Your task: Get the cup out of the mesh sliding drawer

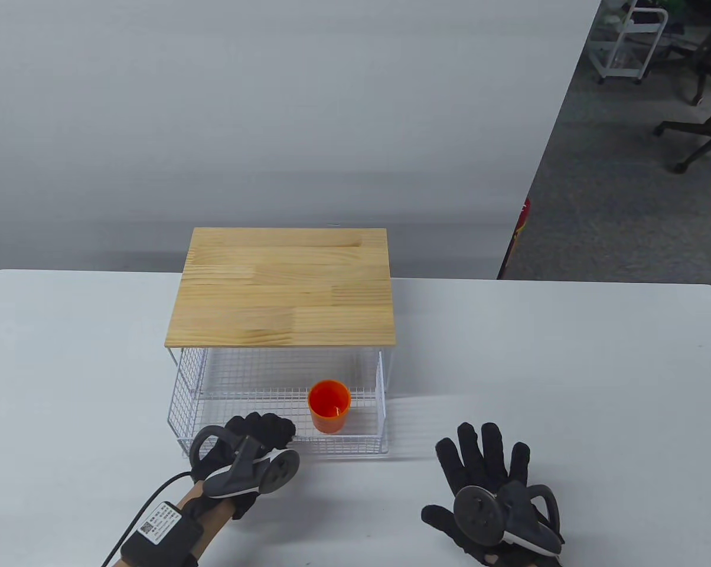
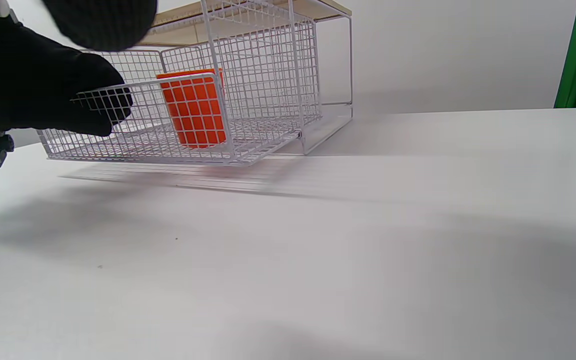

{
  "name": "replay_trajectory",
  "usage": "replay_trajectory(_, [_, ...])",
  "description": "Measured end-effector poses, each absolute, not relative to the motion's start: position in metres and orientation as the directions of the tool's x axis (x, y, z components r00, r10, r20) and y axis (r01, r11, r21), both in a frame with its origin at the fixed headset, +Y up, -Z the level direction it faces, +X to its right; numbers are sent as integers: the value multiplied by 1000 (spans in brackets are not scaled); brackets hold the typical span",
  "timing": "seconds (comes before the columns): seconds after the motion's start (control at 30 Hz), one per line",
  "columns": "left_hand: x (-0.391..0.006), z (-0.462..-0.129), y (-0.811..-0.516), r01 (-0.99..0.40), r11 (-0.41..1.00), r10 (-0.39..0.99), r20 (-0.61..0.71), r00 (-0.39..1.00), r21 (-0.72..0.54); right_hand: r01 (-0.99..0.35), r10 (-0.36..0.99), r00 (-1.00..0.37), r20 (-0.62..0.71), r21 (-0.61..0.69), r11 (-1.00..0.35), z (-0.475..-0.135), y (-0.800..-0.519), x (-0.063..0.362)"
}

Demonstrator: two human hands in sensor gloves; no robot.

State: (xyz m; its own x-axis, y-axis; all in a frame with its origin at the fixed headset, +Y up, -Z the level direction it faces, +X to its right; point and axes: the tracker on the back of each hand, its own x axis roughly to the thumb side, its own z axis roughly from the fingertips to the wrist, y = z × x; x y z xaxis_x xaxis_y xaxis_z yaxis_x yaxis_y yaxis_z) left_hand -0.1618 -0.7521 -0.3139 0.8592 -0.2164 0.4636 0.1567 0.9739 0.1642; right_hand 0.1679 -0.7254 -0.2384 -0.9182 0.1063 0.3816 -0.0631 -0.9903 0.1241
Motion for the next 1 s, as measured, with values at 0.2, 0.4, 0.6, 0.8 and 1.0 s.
replay_trajectory(0.2, [-162,-310,-740,74,990,-123,494,861,119,-66,107,-918,382,120,-991,-238,-725,168])
replay_trajectory(0.4, [-154,-309,-714,-9,993,-50,500,865,115,-68,110,-918,382,123,-990,-238,-725,168])
replay_trajectory(0.6, [-142,-320,-700,-100,994,61,502,863,52,-72,114,-917,383,122,-990,-238,-725,169])
replay_trajectory(0.8, [-127,-342,-692,-50,997,68,480,874,-50,-83,122,-917,380,118,-990,-238,-724,171])
replay_trajectory(1.0, [-116,-370,-695,-67,966,169,419,892,-249,-87,126,-917,379,117,-989,-238,-724,172])
